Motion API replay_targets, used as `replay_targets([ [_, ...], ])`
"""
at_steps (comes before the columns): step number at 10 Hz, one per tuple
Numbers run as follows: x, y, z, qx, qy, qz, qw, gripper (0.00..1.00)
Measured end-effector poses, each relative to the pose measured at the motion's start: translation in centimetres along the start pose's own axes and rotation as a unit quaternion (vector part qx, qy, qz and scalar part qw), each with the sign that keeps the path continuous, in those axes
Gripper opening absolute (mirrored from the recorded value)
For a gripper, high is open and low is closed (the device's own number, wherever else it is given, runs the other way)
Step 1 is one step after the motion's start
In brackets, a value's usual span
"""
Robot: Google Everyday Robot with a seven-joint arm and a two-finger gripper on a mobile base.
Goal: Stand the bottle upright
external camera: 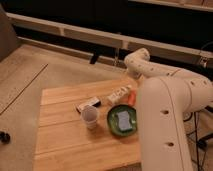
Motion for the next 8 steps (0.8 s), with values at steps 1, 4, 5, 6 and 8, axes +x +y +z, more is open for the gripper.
replay_targets([
  [1, 0.5, 0.1, 0.6, 0.006, 0.007, 0.001, 1.0, 0.65],
  [4, 2.2, -0.2, 2.5, 0.033, 0.03, 0.004, 0.999, 0.65],
  [5, 2.5, -0.3, 3.0, 0.039, 0.036, 0.004, 0.9986, 0.65],
  [6, 2.9, -0.2, 3.5, 0.043, 0.042, 0.003, 0.9982, 0.65],
  [8, 3.7, 0.5, 4.2, 0.044, 0.054, 0.003, 0.9976, 0.65],
])
